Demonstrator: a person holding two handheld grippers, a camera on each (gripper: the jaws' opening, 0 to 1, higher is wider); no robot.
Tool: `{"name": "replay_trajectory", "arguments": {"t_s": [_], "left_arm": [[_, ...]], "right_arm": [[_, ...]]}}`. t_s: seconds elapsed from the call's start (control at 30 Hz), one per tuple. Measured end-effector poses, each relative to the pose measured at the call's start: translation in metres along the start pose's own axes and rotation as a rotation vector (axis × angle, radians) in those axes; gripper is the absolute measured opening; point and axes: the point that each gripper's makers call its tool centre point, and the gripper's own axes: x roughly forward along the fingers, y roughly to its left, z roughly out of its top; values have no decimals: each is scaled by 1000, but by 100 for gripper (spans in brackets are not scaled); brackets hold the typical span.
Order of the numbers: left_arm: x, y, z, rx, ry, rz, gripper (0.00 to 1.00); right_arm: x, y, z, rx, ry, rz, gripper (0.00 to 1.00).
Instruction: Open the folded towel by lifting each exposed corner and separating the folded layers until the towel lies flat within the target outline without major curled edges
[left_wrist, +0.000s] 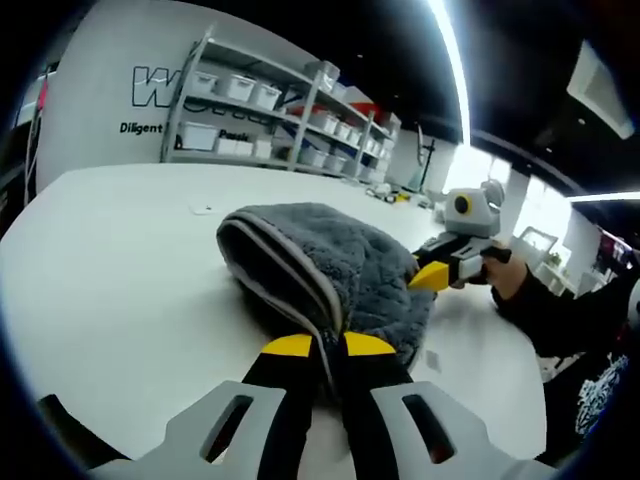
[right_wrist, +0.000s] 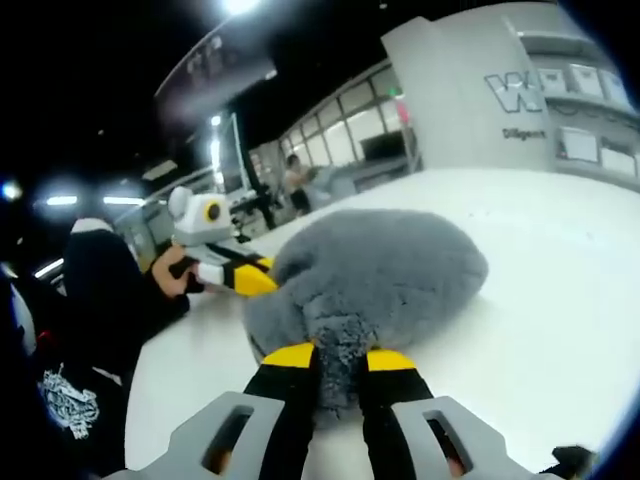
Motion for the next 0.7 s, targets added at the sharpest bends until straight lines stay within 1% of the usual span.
{"name": "replay_trajectory", "arguments": {"t_s": [0.07,0.13,0.17,0.27,0.33,0.53,0.7], "left_arm": [[0,0,0,6,-1,1,8],[0,0,0,53,-6,-6,8],[0,-1,-1,61,-1,-7,8],[0,0,0,86,-13,-9,8],[0,0,1,96,-18,-7,8],[-1,-2,2,112,-24,-9,7],[-3,-2,1,116,-20,-5,7]], "right_arm": [[0,1,1,-39,-12,1,11],[0,2,2,-70,-20,-1,12],[0,2,1,-100,-20,-8,12],[2,3,4,-203,-43,-28,12],[3,6,2,-231,-45,-23,11],[1,10,7,-245,-69,-13,11],[2,13,1,-195,-46,24,10]]}}
